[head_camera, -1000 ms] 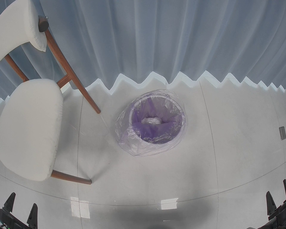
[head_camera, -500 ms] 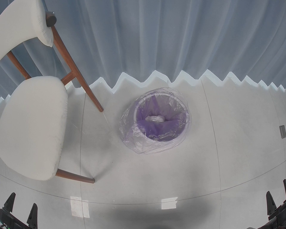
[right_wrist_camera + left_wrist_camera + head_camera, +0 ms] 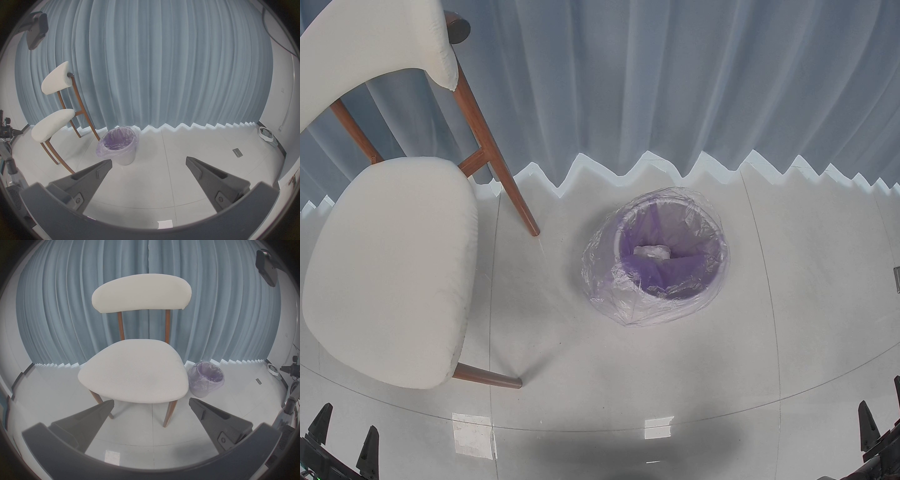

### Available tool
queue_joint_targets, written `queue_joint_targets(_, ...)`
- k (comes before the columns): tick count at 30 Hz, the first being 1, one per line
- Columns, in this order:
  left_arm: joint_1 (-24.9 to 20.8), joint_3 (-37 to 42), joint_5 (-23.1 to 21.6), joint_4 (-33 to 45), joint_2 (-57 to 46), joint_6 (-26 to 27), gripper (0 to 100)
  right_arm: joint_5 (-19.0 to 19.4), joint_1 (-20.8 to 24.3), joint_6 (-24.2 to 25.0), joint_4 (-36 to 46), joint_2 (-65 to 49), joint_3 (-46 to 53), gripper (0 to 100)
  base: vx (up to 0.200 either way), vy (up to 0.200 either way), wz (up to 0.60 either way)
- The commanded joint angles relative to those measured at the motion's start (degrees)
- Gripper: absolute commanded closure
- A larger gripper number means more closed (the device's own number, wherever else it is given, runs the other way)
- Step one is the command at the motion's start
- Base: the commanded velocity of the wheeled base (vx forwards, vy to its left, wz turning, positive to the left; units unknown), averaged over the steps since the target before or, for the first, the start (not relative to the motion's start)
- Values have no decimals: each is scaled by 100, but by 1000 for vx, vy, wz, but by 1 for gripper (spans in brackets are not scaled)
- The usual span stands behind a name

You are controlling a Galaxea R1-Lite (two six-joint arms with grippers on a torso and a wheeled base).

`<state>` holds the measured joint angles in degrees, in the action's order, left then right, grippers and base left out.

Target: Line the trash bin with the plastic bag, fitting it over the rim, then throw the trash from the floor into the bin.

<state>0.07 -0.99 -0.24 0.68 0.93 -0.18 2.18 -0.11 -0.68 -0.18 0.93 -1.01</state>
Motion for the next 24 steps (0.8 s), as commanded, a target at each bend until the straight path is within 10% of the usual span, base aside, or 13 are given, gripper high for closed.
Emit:
queue_joint_targets(1, 1, 90, -2, 2, -75, 1, 0, 2, -7, -2, 1, -93, 101, 0, 0, 0, 0)
queue_joint_targets(24, 1, 90, -2, 2, -75, 1, 0, 2, -7, -11, 1, -93, 101, 0, 0, 0, 0)
